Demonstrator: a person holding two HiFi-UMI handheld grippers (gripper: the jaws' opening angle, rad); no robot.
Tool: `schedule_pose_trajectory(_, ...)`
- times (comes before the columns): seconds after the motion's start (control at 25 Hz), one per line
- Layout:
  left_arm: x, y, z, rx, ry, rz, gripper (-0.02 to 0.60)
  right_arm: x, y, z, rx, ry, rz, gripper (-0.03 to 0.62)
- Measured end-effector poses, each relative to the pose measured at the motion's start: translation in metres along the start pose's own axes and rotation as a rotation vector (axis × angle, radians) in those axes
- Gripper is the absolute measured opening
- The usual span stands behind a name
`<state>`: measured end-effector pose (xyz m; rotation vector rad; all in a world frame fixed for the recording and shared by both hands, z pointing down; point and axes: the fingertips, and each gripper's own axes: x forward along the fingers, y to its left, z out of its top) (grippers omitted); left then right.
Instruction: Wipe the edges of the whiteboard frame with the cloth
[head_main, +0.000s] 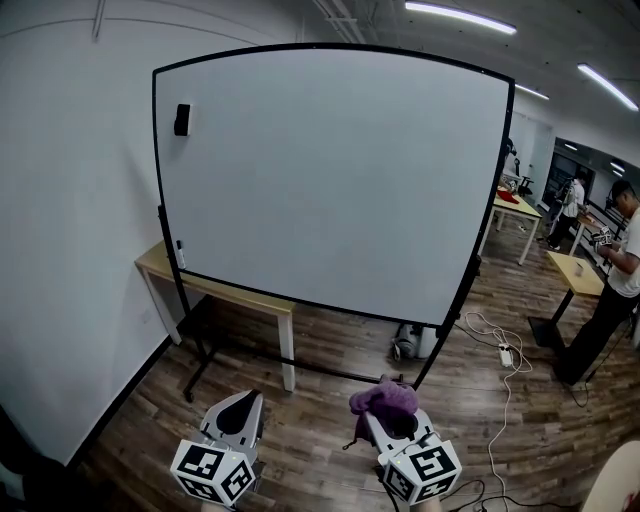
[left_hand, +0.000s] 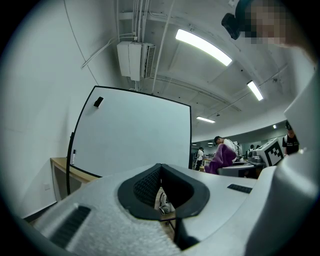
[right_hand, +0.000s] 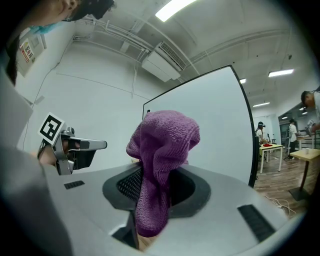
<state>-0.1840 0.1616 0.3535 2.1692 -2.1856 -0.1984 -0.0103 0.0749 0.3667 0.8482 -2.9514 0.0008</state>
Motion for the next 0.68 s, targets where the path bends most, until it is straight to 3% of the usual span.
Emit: schedule_pose_trajectory(0.68,0.011,0.0,-0.006,-0.018,0.007,-0.01,0.017,0.003,-0.003,0.002,-0.011,0.003,0.0,0.114)
